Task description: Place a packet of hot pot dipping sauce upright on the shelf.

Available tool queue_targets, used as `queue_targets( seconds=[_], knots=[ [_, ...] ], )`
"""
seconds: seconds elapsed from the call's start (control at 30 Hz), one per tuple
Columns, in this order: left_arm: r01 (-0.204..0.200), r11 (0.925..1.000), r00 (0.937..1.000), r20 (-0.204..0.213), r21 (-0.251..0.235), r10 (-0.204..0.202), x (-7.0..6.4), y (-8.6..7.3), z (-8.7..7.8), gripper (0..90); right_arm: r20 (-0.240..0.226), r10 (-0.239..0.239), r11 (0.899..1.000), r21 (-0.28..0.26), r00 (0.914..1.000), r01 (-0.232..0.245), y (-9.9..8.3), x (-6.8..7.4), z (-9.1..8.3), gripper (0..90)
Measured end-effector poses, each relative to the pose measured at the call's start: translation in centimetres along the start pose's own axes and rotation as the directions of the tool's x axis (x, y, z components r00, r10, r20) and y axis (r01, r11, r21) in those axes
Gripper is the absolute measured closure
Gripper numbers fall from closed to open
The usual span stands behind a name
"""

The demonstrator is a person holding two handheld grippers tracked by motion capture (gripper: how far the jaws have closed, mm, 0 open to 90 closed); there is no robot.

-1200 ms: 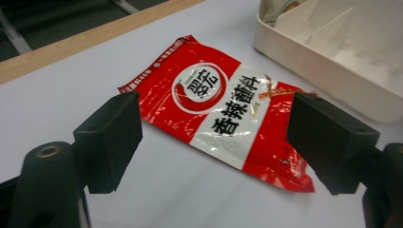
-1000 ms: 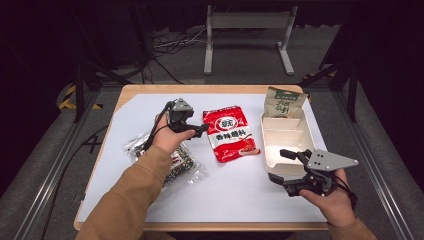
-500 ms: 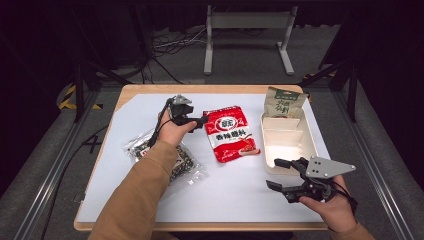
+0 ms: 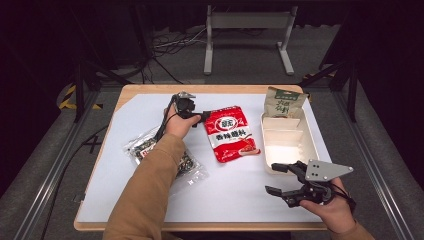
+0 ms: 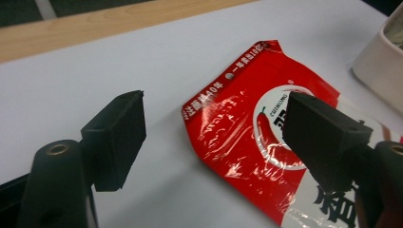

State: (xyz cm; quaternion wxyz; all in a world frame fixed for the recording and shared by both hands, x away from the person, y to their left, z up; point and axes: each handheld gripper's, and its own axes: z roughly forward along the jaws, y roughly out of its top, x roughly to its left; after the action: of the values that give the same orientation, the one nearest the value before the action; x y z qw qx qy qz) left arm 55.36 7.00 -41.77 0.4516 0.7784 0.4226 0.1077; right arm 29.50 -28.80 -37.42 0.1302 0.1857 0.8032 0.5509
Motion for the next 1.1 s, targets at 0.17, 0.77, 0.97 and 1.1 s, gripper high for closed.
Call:
queue_targets(
  seconds=[0.17, 0.77, 0.97, 1.1],
  knots=[
    [0.017, 0.9998, 0.9998, -0.009, 0.009, -0.017, 0.3, -0.4, 1.0, 23.3, -0.033, 0.004, 1.0, 0.002, 0.9995, -0.004, -0.5, 0.1, 0.3, 30.7],
    [0.058, 0.9883, 0.9976, 0.031, 0.141, -0.063, 0.1, -1.0, 2.6, 22.6, -0.051, 0.0, 1.0, 0.014, 0.9987, 0.001, -0.6, 0.5, 0.7, 30.0],
    [0.054, 0.9828, 0.9971, 0.043, 0.177, -0.062, -0.1, -1.0, 2.9, 27.1, -0.05, 0.001, 1.0, 0.015, 0.9988, 0.0, -0.6, 0.5, 0.6, 29.9],
    [0.047, 0.9816, 0.9977, 0.039, 0.185, -0.055, -0.2, -0.9, 3.0, 27.7, -0.051, 0.008, 1.0, 0.022, 0.9986, -0.007, -0.8, 0.4, 0.8, 29.8]
  ],
)
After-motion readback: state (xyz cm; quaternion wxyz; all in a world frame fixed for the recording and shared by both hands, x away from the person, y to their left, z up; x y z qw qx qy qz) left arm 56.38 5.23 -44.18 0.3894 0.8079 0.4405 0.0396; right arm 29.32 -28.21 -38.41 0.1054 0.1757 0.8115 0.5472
